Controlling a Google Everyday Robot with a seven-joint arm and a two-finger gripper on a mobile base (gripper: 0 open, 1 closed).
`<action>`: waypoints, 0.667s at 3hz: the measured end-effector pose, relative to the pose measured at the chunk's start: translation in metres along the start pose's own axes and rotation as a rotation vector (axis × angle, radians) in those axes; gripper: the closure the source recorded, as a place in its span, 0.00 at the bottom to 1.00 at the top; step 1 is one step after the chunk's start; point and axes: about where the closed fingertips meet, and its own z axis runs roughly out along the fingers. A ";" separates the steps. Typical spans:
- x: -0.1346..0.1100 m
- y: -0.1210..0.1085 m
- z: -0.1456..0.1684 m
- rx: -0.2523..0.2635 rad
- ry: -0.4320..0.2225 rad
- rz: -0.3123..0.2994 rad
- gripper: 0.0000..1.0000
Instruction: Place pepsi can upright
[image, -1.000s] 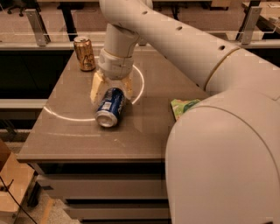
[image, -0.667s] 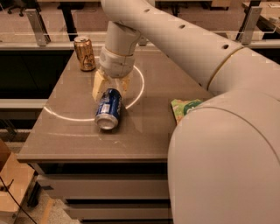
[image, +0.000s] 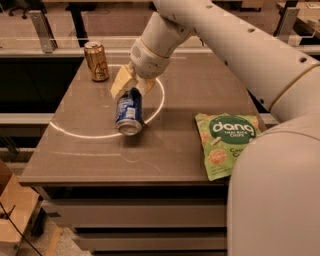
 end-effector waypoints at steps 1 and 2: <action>-0.013 -0.007 -0.026 -0.032 -0.135 -0.110 1.00; -0.021 -0.008 -0.053 -0.008 -0.269 -0.254 1.00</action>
Offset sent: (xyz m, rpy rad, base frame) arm 0.0298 -0.0372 0.0883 0.2332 -0.6031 0.1898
